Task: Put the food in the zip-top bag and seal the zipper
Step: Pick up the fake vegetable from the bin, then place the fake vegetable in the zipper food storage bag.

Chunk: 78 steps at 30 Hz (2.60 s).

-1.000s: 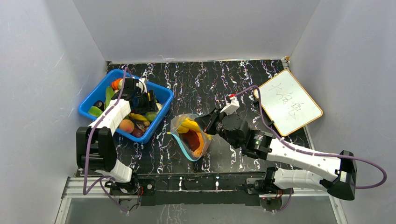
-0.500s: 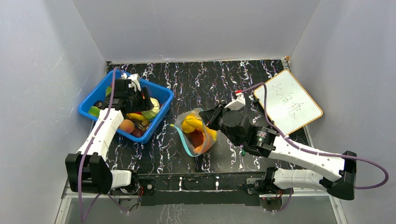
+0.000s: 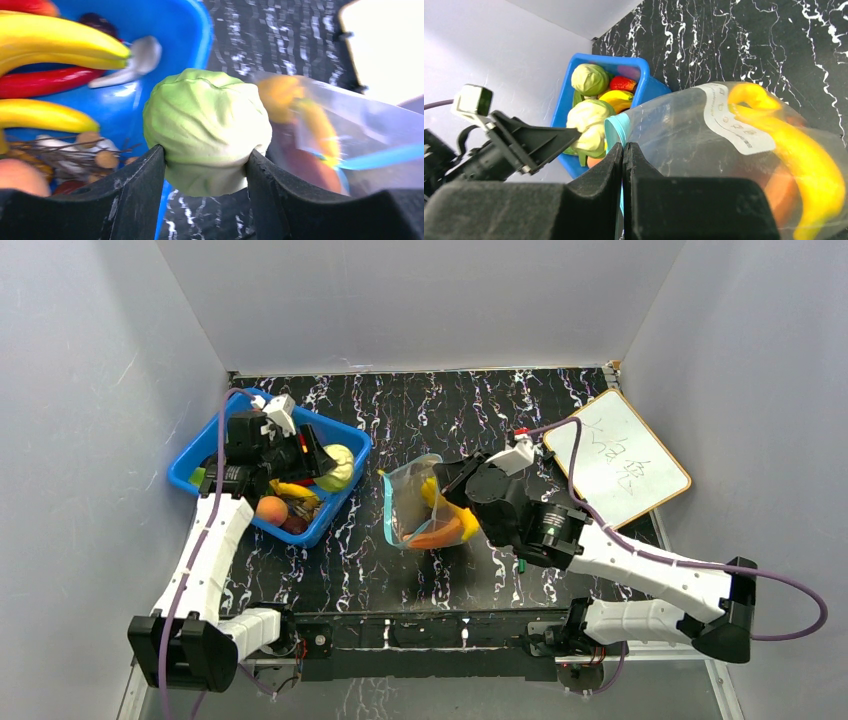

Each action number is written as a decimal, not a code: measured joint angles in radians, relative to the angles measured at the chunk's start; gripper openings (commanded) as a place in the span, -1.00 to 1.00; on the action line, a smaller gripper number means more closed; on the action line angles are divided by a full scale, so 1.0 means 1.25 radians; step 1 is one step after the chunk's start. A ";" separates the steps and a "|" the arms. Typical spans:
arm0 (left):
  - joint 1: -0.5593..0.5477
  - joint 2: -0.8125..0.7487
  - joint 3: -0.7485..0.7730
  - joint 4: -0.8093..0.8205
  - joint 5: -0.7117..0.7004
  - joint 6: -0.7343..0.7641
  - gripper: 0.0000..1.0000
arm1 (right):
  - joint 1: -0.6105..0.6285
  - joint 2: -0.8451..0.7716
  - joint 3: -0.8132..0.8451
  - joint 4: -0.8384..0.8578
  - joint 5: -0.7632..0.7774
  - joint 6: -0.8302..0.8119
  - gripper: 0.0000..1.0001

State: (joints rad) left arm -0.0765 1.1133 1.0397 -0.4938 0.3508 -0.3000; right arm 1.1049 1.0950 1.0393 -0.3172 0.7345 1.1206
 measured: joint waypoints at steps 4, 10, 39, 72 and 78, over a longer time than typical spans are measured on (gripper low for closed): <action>-0.004 -0.025 0.000 -0.001 0.106 -0.025 -0.25 | 0.000 0.026 -0.012 0.013 0.002 0.030 -1.00; -0.005 -0.030 0.000 -0.001 0.221 -0.055 -0.25 | 0.000 0.066 -0.016 0.052 0.018 0.068 -1.00; -0.005 -0.149 -0.043 0.134 0.501 -0.229 -0.23 | 0.000 0.203 0.084 0.127 0.031 0.089 -1.00; -0.005 -0.099 -0.064 0.049 0.430 -0.137 0.58 | -0.001 0.203 0.073 0.172 -0.021 0.087 -1.00; -0.005 -0.116 -0.053 -0.008 0.370 -0.076 0.11 | -0.001 0.202 0.073 0.172 -0.021 0.087 -1.00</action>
State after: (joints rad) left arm -0.0822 0.9680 0.9730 -0.5034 0.8131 -0.3950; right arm 1.1042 1.3479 1.1309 -0.1020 0.7078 1.2289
